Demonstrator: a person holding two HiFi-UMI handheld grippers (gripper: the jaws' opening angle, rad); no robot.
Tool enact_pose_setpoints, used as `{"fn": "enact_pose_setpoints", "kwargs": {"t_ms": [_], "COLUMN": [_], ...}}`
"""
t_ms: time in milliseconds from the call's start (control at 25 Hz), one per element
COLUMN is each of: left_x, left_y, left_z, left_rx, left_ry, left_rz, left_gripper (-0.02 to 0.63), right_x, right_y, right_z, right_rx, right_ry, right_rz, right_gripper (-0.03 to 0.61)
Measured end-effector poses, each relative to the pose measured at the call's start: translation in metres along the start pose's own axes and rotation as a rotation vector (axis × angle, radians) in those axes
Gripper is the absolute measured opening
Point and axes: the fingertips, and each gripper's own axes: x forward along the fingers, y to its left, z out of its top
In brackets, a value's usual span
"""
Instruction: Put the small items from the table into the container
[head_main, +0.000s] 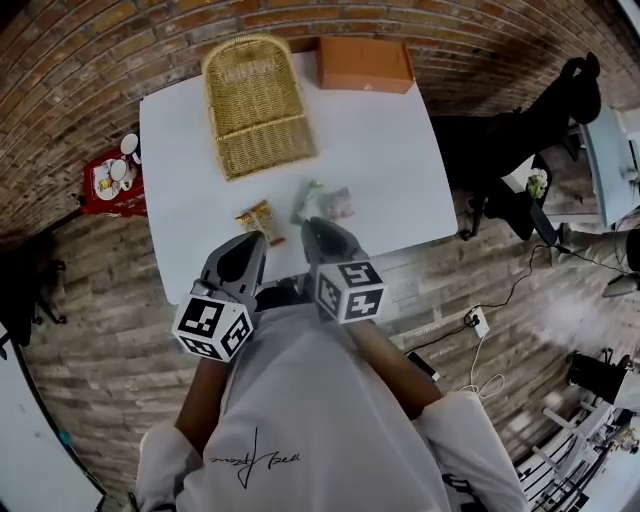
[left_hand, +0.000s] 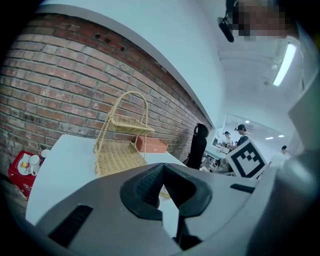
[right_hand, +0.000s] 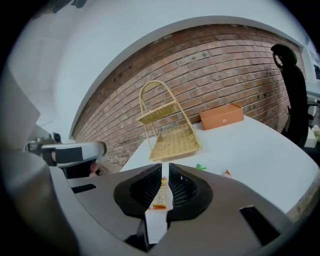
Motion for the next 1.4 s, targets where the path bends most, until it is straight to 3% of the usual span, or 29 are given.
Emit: {"fn": "enact_pose_setpoints", "kwargs": {"t_ms": [200, 360, 520, 600, 680, 1080, 1400], "left_x": [0.004, 0.011, 0.014, 0.012, 0.01, 0.005, 0.007], "left_y": [0.004, 0.001, -0.001, -0.002, -0.005, -0.001, 0.003], "left_z": [0.005, 0.011, 0.023, 0.026, 0.022, 0.015, 0.015], "left_rx": [0.023, -0.032, -0.021, -0.023, -0.022, -0.007, 0.001], "left_ry": [-0.003, -0.021, -0.042, -0.051, -0.046, -0.029, -0.021], "left_rz": [0.0, -0.037, -0.043, -0.044, -0.043, -0.033, -0.023], "left_gripper": [0.008, 0.008, 0.008, 0.008, 0.008, 0.008, 0.008], "right_x": [0.022, 0.034, 0.044, 0.049, 0.051, 0.073, 0.08], "right_y": [-0.005, -0.016, -0.024, -0.026, -0.028, -0.048, -0.058], "right_z": [-0.011, -0.028, -0.045, -0.052, -0.053, -0.056, -0.071], "right_rx": [0.02, 0.024, 0.066, 0.074, 0.079, 0.042, 0.09], "right_ry": [0.039, 0.085, 0.109, 0.123, 0.126, 0.114, 0.155], "right_rz": [-0.039, -0.088, -0.154, -0.165, -0.171, -0.273, -0.293], "right_gripper": [0.023, 0.023, 0.026, 0.096, 0.117, 0.121, 0.121]}}
